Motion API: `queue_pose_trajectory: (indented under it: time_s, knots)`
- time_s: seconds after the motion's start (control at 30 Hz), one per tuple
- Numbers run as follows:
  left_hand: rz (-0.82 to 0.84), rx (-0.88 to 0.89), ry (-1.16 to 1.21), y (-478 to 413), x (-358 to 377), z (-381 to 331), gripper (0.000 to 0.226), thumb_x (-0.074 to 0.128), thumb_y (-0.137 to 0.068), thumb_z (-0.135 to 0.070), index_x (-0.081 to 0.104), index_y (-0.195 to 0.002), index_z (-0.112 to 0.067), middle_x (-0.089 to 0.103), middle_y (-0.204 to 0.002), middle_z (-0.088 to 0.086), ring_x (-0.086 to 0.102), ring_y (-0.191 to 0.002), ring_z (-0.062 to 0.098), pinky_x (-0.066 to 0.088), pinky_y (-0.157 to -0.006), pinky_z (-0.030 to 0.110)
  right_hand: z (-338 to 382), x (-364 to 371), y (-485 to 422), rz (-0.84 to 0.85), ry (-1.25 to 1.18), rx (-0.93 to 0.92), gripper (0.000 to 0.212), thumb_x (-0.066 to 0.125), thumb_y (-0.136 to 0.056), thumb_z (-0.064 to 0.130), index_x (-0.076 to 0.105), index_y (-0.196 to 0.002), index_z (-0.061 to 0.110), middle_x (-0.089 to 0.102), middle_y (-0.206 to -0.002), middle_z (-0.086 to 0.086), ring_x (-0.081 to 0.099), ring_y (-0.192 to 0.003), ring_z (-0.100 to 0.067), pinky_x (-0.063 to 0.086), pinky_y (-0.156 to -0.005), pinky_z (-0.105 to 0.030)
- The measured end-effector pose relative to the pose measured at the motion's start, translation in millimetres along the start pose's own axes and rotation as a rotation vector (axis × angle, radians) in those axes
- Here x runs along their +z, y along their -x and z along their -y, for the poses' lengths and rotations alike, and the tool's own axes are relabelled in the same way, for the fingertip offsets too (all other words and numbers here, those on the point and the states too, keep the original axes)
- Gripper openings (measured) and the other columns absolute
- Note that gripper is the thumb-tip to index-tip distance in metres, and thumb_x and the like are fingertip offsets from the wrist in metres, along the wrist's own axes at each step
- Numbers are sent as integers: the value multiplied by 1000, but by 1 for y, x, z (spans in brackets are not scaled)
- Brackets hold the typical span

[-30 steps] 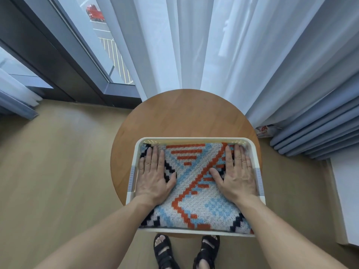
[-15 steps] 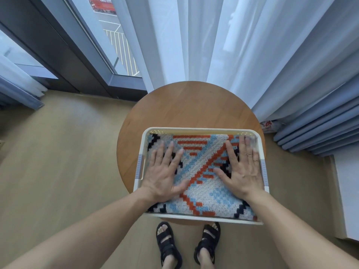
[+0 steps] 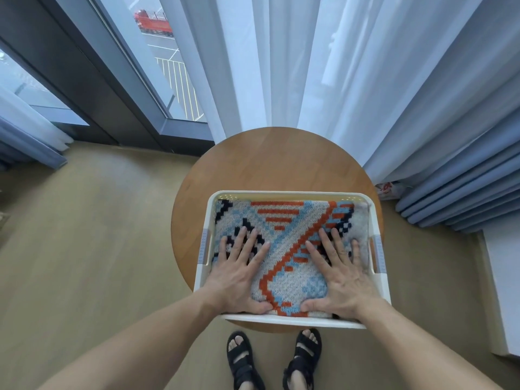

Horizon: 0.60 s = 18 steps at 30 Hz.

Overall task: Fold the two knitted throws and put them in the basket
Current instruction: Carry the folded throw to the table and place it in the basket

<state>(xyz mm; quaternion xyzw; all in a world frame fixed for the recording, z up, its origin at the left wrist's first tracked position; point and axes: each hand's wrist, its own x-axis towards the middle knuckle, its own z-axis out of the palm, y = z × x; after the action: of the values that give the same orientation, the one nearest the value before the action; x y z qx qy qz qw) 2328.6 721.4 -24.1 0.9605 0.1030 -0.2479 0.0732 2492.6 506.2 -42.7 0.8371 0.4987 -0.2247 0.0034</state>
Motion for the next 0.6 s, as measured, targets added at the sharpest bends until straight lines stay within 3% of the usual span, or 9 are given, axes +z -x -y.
queue_pose_trajectory:
  time_s: [0.13,0.27,0.37,0.47,0.6]
  knots:
    - [8,1,17,-4,2,-3,125,34,-62,-97,-32,-146,-31,-43,-152,6,-46,-135,26,-20,-113,57,-4,2,-1,-24,-7,2,131,31,-53,105,-20,-152,36,-30,-160,3,-26,-148,-23,-13,-116,-57]
    - [-67,8,55,-5,-15,-2,112,29,-74,-90,-30,-148,-29,-44,-151,4,-45,-136,24,-19,-114,56,2,-13,-2,-194,-74,53,105,26,-77,90,-5,-157,29,-13,-165,-5,-11,-152,-26,-7,-117,-57]
    - [-160,-204,113,-24,-29,6,99,16,-80,-81,-32,-146,-26,-43,-152,5,-43,-137,24,-19,-116,52,-7,-28,-19,-264,-124,182,92,13,-83,83,-9,-156,31,-23,-163,-4,-23,-149,-24,-18,-117,-50]
    - [-157,-342,173,-45,-32,15,94,4,-78,-79,-29,-147,-25,-35,-156,4,-37,-141,20,-19,-117,46,-16,-34,-34,-198,-135,244,91,0,-76,85,-22,-151,38,-42,-154,2,-42,-140,-18,-24,-115,-45]
    - [-114,-314,138,-45,-25,18,91,7,-82,-76,-29,-148,-26,-34,-156,3,-36,-142,19,-16,-118,46,-21,-34,-36,-80,-152,236,90,14,-81,84,-29,-146,40,-47,-150,4,-48,-135,-16,-29,-113,-43]
